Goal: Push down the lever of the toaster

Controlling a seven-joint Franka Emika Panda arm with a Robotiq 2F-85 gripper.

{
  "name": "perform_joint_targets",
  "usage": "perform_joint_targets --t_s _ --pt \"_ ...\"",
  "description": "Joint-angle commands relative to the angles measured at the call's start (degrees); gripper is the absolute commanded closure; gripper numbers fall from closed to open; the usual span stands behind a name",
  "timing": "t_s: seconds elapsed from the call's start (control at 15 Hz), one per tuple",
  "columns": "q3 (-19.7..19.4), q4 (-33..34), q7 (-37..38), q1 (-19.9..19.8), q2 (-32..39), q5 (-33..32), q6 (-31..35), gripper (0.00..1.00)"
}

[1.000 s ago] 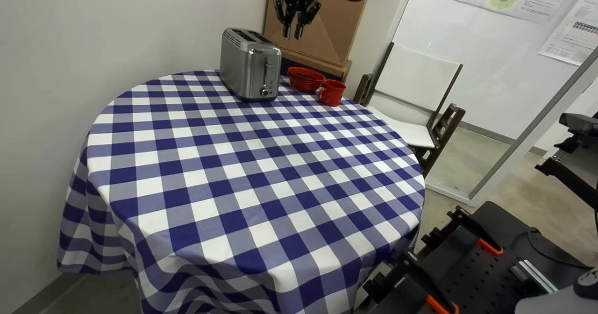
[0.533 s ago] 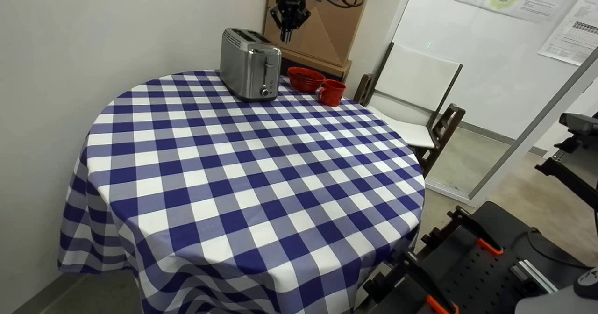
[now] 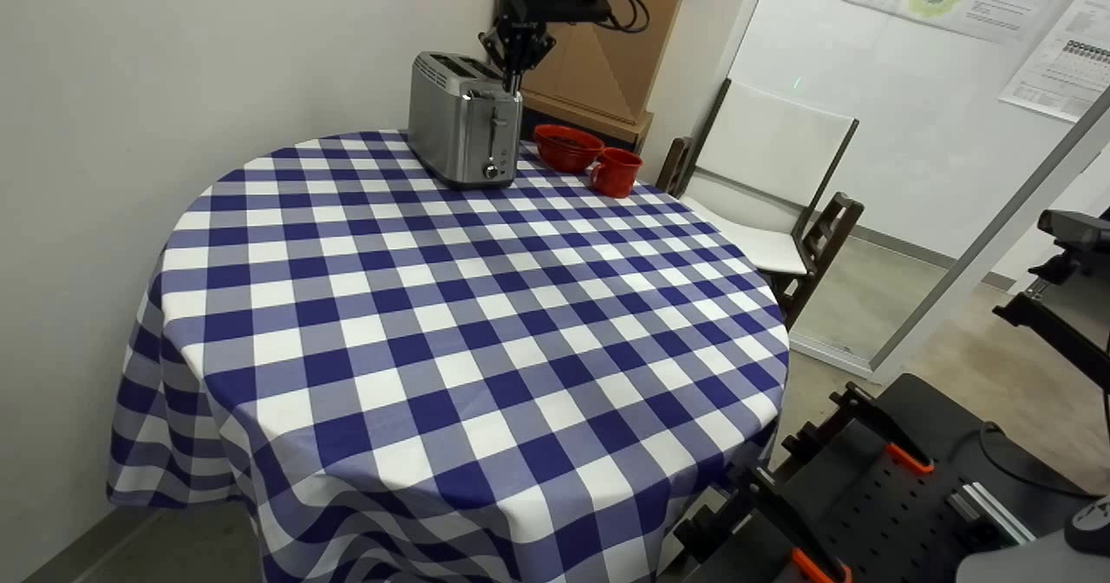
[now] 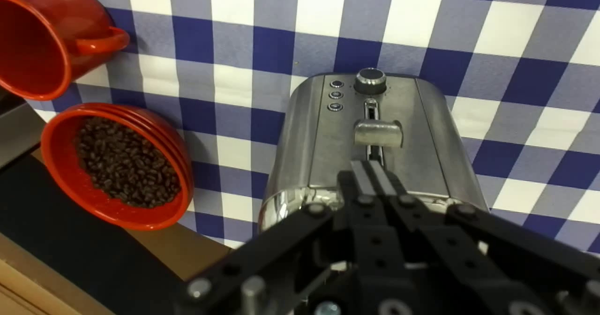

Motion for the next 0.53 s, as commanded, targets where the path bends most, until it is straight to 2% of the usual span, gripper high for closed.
perform_joint_targets --t_s 0.0,0.47 --pt "-0.09 7.38 -2.85 0.36 4.48 0.90 -1.62 0.99" --pt "-0.34 11.77 -4.35 0.54 8.58 0.73 -2.77 0.99"
